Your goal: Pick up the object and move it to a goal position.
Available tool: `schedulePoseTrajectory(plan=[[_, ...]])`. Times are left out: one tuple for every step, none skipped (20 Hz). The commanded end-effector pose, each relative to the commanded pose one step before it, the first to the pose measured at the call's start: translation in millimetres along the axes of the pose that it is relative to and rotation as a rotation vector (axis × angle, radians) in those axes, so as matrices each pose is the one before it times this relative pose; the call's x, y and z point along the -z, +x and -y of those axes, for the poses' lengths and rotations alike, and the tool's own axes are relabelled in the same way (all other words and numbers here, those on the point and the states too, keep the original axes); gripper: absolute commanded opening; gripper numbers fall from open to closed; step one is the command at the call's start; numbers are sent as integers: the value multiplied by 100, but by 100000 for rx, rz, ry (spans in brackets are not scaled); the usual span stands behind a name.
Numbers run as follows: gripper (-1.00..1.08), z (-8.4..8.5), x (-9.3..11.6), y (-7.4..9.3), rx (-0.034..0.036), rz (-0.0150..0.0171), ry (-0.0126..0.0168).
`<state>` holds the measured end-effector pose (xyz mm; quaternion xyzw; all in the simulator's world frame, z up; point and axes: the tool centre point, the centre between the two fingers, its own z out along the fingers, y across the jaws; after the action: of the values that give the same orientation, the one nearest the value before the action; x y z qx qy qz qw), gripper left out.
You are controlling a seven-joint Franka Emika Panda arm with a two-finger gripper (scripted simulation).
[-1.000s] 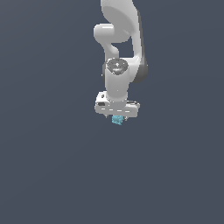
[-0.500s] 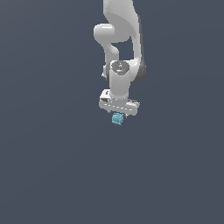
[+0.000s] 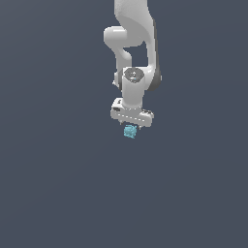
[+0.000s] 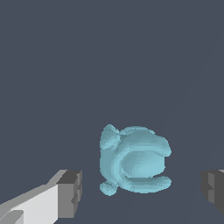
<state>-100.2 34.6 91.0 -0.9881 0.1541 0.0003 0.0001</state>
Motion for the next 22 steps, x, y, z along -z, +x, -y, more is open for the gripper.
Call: schedulePoseTrajectory(plan=[[100,-2,-230,-16,-10,9,-6],[100,3,-211,-14,0,0,0],[100,-29,-263,-6,-67,-16,-3],[100,4,-328,-22,0,0,0],[100,5,-385,-25,0,0,0],[100,-26,-433,-17,-67,-16,-4],[100,7,-493,-30,0,0,0],[100,-23,-513,-17,-67,-16,-3],[100,10,-470,-22,0,0,0],[100,-21,-405,-2,-67,-16,-1],[100,12,-353,-7,0,0,0],[100,12,-294,0,0,0,0],[100,-21,-228,16,-67,-14,6],[100,10,-181,6,0,0,0],[100,8,-128,7,0,0,0],[100,5,-76,5,0,0,0],[100,2,-25,2,0,0,0],[-100,0,0,0,0,0,0],[-100,0,0,0,0,0,0],[-100,0,0,0,0,0,0],[-100,0,0,0,0,0,0],[-100,0,0,0,0,0,0]])
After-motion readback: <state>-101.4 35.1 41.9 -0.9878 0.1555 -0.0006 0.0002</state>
